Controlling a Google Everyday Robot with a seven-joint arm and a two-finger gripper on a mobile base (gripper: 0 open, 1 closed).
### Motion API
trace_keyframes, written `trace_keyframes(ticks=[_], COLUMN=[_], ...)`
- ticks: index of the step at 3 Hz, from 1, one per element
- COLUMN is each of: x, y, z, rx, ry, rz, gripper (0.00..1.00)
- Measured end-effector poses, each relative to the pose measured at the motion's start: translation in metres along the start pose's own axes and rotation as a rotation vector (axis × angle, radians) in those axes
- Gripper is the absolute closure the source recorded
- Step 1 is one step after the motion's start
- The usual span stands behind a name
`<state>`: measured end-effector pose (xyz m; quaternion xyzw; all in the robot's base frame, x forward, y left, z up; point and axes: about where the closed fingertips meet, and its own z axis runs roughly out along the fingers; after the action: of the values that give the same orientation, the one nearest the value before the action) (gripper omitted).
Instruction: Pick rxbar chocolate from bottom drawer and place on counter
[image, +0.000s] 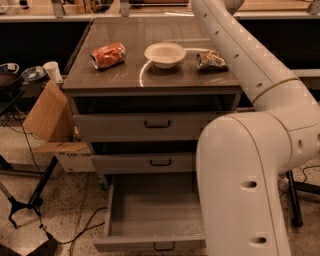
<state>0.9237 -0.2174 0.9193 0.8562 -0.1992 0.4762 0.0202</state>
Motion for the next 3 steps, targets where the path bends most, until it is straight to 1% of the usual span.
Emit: trace_keyframes(ticks=[1,2,3], x=[-0.0046,-0.0090,-0.0107], y=[-0.0050,-0.0100,-0.0128], z=[0.0025,0.0030,0.0033], rx=[0.038,0.071,0.092], ry=[-0.024,-0.049,-0.061], rz=[-0.036,-0.069,-0.090], gripper=[1.00,0.81,0.58])
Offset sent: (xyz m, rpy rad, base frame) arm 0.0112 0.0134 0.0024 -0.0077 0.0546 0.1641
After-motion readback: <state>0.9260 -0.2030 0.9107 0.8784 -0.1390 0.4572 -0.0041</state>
